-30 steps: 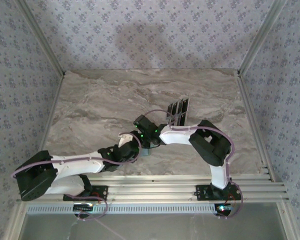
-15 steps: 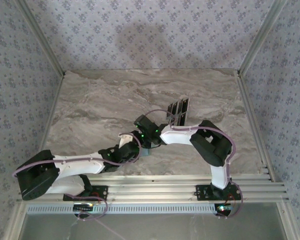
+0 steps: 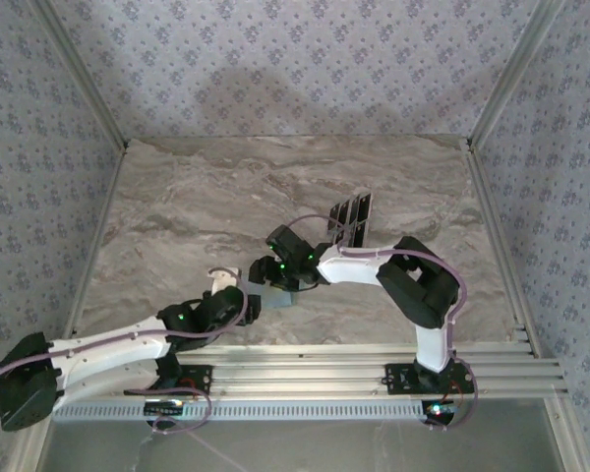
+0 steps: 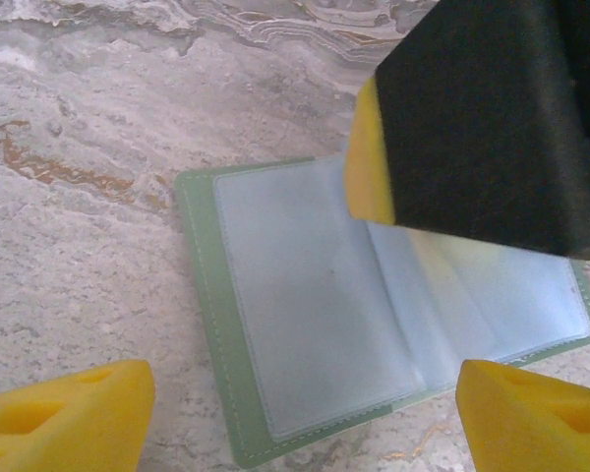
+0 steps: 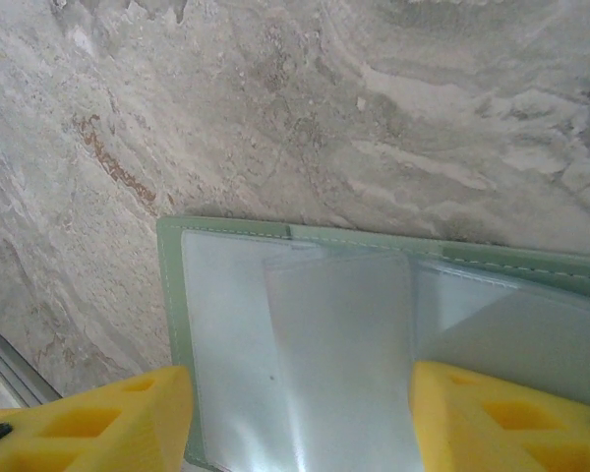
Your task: Put the credit cards into the card holder
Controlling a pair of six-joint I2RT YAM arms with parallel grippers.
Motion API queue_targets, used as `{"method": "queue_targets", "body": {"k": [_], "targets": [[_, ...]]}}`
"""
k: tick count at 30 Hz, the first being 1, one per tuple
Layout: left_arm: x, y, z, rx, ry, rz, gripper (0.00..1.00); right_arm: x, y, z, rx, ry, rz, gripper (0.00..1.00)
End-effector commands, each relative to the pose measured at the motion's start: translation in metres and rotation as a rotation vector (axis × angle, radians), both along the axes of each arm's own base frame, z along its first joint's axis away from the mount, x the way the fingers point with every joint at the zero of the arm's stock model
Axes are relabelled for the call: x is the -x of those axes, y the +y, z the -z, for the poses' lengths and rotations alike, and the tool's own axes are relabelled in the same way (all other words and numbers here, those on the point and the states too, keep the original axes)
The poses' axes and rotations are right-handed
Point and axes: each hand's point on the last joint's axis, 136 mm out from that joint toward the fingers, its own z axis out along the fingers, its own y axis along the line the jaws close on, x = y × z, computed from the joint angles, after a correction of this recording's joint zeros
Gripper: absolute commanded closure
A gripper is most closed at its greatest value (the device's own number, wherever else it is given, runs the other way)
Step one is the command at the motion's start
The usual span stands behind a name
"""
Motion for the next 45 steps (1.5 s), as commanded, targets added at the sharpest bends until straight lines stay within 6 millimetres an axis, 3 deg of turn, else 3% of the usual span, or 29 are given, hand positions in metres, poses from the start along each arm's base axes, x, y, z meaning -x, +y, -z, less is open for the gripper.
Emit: {"method": "queue_targets", "body": {"k": [1, 9, 14, 30, 36, 45], "targets": [[-0.001, -0.002, 0.001, 0.005, -0.002, 0.010, 0.19, 0.003, 0.001, 0.000, -0.004, 0.015, -0.002, 0.38], [-0.005, -0.017, -0.002, 0.043, -0.028, 0.047, 0.19, 0.003, 0.001, 0.005, -0.007, 0.025, -0.004, 0.38], [-0.005, -0.021, 0.005, 0.026, -0.008, 0.059, 0.19, 0.001, 0.003, 0.004, -0.014, 0.027, -0.002, 0.38], [-0.003, -0.010, 0.039, -0.070, 0.060, 0.010, 0.21, 0.000, 0.002, -0.001, -0.039, 0.026, -0.007, 0.38], [-0.004, -0.006, 0.039, -0.075, 0.051, -0.003, 0.22, -0.004, -0.010, -0.018, -0.045, -0.018, 0.004, 0.38], [-0.004, -0.002, 0.039, -0.078, 0.052, -0.013, 0.22, -0.004, -0.025, -0.023, -0.032, -0.037, 0.025, 0.38]]}}
